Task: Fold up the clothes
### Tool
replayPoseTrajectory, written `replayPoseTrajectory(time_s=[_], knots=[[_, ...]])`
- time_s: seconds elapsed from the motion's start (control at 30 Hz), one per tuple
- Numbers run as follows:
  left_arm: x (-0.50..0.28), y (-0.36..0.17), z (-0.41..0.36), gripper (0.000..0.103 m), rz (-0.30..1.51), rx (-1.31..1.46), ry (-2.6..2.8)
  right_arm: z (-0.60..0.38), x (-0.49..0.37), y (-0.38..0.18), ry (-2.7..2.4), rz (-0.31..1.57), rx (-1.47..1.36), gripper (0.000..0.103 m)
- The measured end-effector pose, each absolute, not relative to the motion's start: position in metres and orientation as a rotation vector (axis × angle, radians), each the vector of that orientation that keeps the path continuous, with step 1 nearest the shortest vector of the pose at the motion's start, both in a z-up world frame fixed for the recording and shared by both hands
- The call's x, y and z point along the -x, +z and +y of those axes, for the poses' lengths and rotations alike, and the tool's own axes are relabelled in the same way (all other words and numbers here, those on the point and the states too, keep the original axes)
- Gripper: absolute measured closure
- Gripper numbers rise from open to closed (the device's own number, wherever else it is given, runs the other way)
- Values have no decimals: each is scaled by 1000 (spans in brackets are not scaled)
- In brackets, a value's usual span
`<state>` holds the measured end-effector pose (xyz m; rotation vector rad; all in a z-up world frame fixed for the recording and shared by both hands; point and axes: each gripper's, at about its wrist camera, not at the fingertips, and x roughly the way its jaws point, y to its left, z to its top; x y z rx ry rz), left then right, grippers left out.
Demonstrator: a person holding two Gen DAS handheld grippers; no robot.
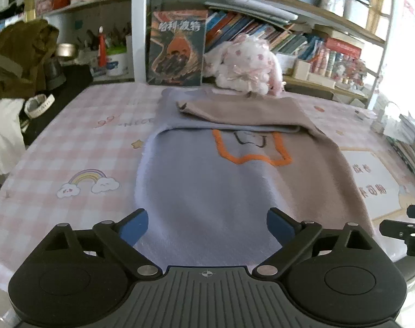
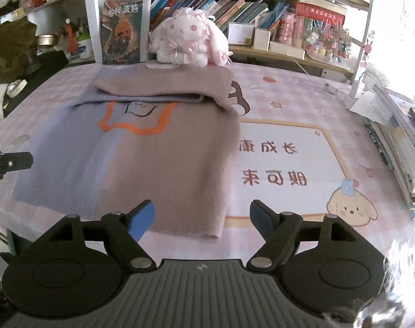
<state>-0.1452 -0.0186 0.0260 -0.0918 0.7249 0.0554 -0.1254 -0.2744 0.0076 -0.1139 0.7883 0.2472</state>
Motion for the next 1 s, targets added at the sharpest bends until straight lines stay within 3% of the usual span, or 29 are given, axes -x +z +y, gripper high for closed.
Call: replayPoseTrajectory(time_s=[0.53, 1.0], knots=[[203, 25, -53, 7, 729, 57, 40, -306, 185, -1, 285, 792, 111, 23], [201, 15, -45, 7, 780, 26, 73, -313, 193, -6, 258, 822, 79, 22]])
